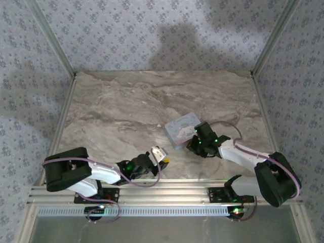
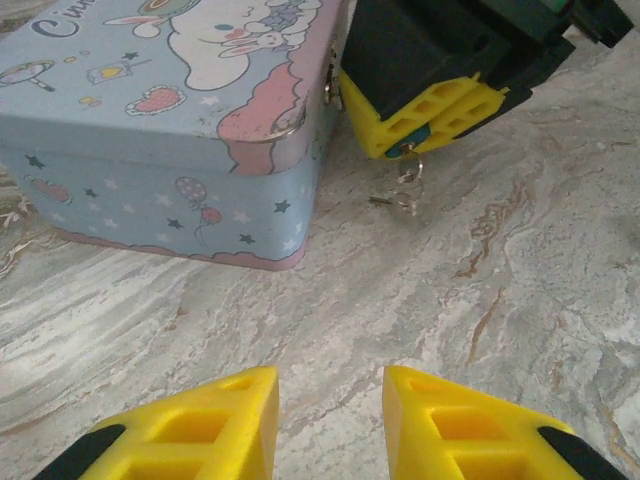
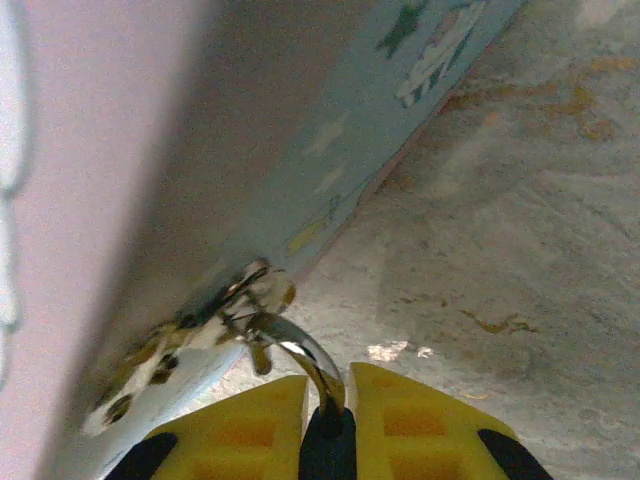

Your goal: Unlock a padlock with a key

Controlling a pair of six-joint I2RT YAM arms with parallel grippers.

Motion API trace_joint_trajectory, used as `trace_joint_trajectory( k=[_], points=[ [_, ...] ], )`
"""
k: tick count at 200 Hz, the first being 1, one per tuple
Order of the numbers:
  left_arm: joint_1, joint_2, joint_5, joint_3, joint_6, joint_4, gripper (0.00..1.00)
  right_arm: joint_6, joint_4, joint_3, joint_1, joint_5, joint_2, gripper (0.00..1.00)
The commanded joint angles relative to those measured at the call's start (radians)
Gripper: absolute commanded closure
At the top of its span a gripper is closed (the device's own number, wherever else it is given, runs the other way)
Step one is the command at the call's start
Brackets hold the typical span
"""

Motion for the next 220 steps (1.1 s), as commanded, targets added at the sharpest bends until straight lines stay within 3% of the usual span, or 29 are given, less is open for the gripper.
trace_joint_trajectory(
  k=[1, 27, 64, 112, 146, 166, 171, 178, 201, 220],
  points=[
    [-0.007, -0.029, -0.02, -0.013, -0.016, 0.0, 0.68, 0.06, 0.059, -0.029, -0.009, 0.035, -0.046, 1.0],
    [-0.007, -0.051, -0.023, -0.014, -0.011, -0.019, 0.68, 0.12, 0.129, -0.068, -0.007, 0.086, -0.112, 1.0],
    [-0.007, -0.084, -0.035, -0.021, -0.006, -0.038, 0.67, 0.123, 0.063, -0.058, -0.006, 0.202, -0.212, 1.0],
    [-0.007, -0.098, -0.045, -0.021, -0.007, -0.06, 0.67, 0.165, 0.03, -0.08, -0.006, 0.183, -0.151, 1.0],
    [-0.002, -0.222, -0.147, 0.011, -0.045, -0.255, 0.66, 0.127, -0.062, 0.002, 0.015, 0.224, -0.19, 1.0],
    [0.044, -0.37, -0.218, 0.057, -0.109, -0.5, 0.51, 0.069, -0.164, 0.103, 0.054, 0.276, -0.213, 1.0],
    [0.065, -0.416, -0.236, 0.068, -0.135, -0.567, 0.24, 0.056, -0.185, 0.129, 0.068, 0.289, -0.213, 1.0],
    [0.101, -0.477, -0.251, 0.083, -0.17, -0.662, 0.04, 0.039, -0.209, 0.163, 0.09, 0.307, -0.21, 1.0],
    [0.246, -0.695, -0.258, 0.111, -0.276, -0.938, 0.02, -0.011, -0.232, 0.271, 0.174, 0.334, -0.146, 1.0],
    [0.357, -0.888, -0.233, 0.111, -0.326, -1.104, 0.02, -0.07, -0.231, 0.395, 0.253, 0.32, -0.006, 1.0]
  ],
)
